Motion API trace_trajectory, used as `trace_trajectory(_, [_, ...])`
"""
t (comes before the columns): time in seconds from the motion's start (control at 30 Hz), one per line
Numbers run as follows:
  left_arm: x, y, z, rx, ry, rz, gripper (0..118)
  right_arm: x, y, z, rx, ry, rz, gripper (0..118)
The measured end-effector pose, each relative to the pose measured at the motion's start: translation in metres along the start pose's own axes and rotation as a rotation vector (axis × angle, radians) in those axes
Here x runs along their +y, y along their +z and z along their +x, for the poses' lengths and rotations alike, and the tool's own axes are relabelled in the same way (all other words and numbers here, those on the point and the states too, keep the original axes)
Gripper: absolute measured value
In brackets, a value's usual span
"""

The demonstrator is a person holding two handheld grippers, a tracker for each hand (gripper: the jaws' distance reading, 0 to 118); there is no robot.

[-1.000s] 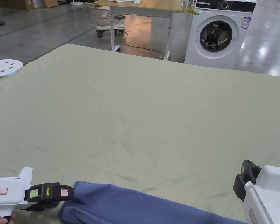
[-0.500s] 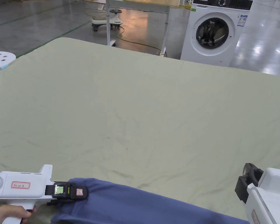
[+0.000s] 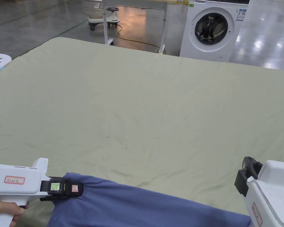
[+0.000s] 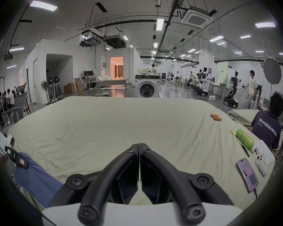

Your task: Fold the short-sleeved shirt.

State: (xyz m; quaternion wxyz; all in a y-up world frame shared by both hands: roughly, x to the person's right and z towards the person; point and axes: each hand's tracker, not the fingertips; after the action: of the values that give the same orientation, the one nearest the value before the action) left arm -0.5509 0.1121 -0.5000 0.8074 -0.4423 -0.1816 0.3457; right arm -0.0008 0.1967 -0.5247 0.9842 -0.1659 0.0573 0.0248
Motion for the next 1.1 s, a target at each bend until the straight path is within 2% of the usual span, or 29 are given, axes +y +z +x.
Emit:
trace_trajectory(0.27, [0.024,0.046,0.007,0.124,-0.011,0.039,7,0.000,-0.003,0.000,0.018,0.004,-0.009,0])
trace_trajectory(0.47, [0.046,0.072,0.019,0.252,-0.091,0.023,7,0.001,-0.006,-0.003,0.035,0.009,-0.011,0])
trace_trajectory(0.67, [0.050,0.059,0.077,0.252,-0.157,-0.019,7,-0.001,-0.008,-0.003,0.046,0.005,-0.020,0])
trace_trajectory(0.8, [0.052,0.043,0.114,0.187,-0.194,-0.053,7,-0.002,-0.008,-0.001,0.047,0.003,-0.027,0])
trace_trajectory(0.93, [0.046,0.013,0.158,0.137,-0.250,-0.101,7,-0.004,-0.007,0.005,0.043,-0.002,-0.034,0])
trace_trajectory(1.1, [0.036,-0.034,0.195,0.071,-0.238,-0.161,7,-0.006,-0.004,0.014,0.028,-0.008,-0.049,0])
